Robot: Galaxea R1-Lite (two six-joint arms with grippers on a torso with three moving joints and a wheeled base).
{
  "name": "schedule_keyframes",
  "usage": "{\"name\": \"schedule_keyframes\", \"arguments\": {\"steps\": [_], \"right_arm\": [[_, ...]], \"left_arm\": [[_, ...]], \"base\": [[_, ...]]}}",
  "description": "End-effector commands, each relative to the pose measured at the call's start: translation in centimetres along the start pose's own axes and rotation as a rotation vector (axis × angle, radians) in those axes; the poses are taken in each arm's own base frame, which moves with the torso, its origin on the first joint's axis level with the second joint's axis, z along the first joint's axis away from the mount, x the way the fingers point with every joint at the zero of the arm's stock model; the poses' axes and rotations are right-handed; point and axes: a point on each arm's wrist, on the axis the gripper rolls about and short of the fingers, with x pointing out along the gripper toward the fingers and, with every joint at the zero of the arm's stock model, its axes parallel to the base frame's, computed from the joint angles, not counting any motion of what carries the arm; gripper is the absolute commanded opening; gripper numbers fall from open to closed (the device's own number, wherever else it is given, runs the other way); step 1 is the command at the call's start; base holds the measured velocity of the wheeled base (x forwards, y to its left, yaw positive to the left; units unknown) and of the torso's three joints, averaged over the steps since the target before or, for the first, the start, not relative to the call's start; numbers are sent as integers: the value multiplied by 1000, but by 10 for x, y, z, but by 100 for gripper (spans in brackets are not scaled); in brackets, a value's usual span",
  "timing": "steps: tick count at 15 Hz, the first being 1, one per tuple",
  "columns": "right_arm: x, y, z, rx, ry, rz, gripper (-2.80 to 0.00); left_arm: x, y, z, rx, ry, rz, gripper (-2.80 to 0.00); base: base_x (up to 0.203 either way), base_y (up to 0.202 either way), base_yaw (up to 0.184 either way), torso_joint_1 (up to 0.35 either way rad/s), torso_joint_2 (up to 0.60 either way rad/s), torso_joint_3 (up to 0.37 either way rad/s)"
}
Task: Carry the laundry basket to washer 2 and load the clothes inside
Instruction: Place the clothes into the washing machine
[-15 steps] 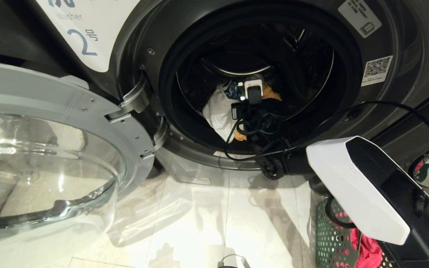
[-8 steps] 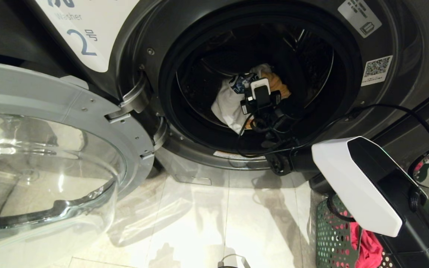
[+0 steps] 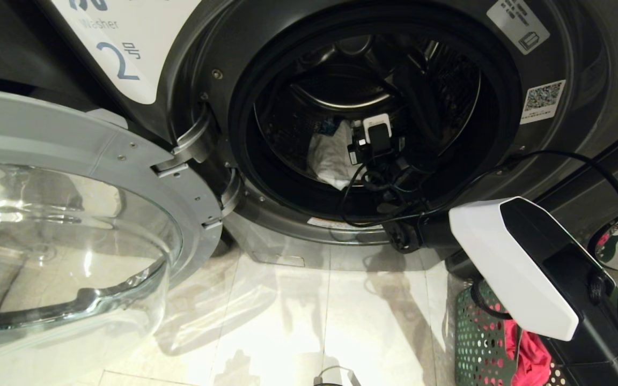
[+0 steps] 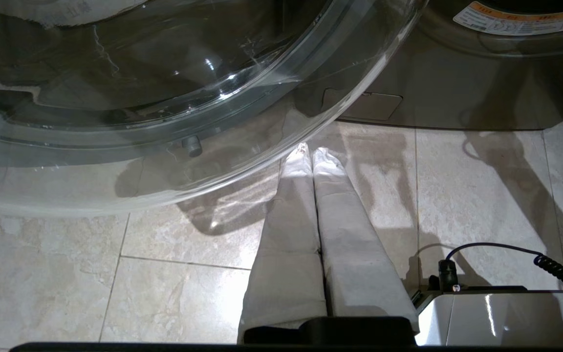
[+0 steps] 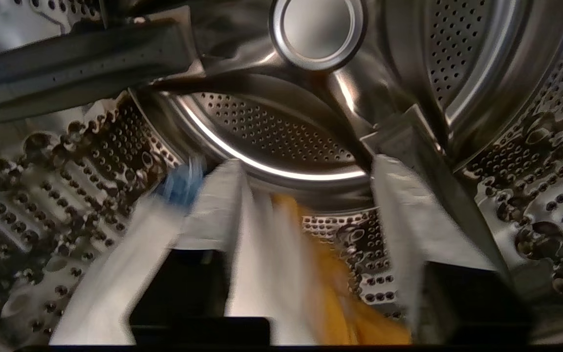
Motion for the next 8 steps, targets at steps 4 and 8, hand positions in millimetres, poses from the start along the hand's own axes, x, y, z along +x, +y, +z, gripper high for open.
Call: {"name": "schedule_keyframes", "arguments": {"steps": [4, 8], "right_arm": [[-2, 2, -2, 9, 9, 0, 0], [-22, 4, 15, 118, 147, 94, 0]], "left_arm": [[0, 0, 0, 0, -1, 0, -280], [0, 0, 0, 0, 1, 0, -280]], "base": [[0, 0, 0, 0, 0, 0], [0, 0, 0, 0, 0, 0]]}}
